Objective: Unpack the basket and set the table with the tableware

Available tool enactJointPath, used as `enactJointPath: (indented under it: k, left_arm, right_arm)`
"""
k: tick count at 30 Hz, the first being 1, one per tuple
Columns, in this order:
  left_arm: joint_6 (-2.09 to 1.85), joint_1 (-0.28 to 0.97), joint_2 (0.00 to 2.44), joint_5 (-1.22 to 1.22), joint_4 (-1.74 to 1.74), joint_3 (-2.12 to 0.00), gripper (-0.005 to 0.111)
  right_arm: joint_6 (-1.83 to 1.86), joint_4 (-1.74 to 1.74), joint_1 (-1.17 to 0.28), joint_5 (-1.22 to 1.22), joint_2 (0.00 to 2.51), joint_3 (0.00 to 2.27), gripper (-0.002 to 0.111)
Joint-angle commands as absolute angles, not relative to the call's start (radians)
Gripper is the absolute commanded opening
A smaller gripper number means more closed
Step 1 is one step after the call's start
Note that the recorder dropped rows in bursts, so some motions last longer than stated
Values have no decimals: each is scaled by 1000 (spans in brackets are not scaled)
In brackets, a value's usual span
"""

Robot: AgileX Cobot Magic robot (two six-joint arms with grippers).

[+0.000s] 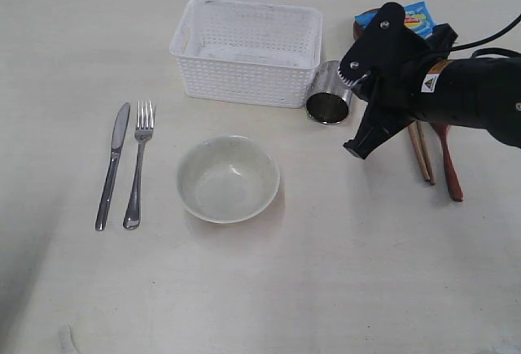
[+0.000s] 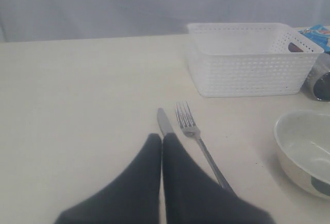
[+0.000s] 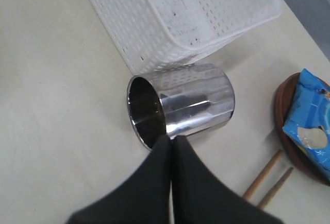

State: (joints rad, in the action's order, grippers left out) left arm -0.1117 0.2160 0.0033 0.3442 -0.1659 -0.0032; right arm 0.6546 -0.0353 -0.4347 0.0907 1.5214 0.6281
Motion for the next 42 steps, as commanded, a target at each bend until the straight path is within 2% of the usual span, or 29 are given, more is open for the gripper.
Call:
enactJointPath:
  k: [1, 8, 15, 19, 24, 28, 36, 42]
  left_arm:
    - [-111, 222, 0, 342, -164, 0, 0]
    - [-111, 222, 0, 342, -162, 0, 0]
    - [-111, 222, 0, 342, -162, 0, 0]
    - [-111, 222, 0, 342, -162, 0, 0]
    - [-109, 222, 0, 342, -162, 0, 0]
    - [-109, 222, 0, 342, -162, 0, 0]
    - [-109, 222, 0, 342, -162, 0, 0]
    - [-109, 222, 0, 342, -162, 0, 0]
  right_arm:
    - [651, -40, -435, 104, 1520, 627, 0]
    - [625, -14, -435, 98, 1520, 627, 0]
    - [-46, 714, -435, 101, 1520, 627, 0]
    - [-322, 949, -437, 28, 1510, 627, 0]
    - [-416, 1130, -480, -14, 1468, 627, 0]
    - [-416, 1145, -500, -71, 1450, 627, 0]
    - [-457, 1159, -732, -360, 1449, 627, 0]
    - [-849, 1386, -876, -607, 1488, 627, 0]
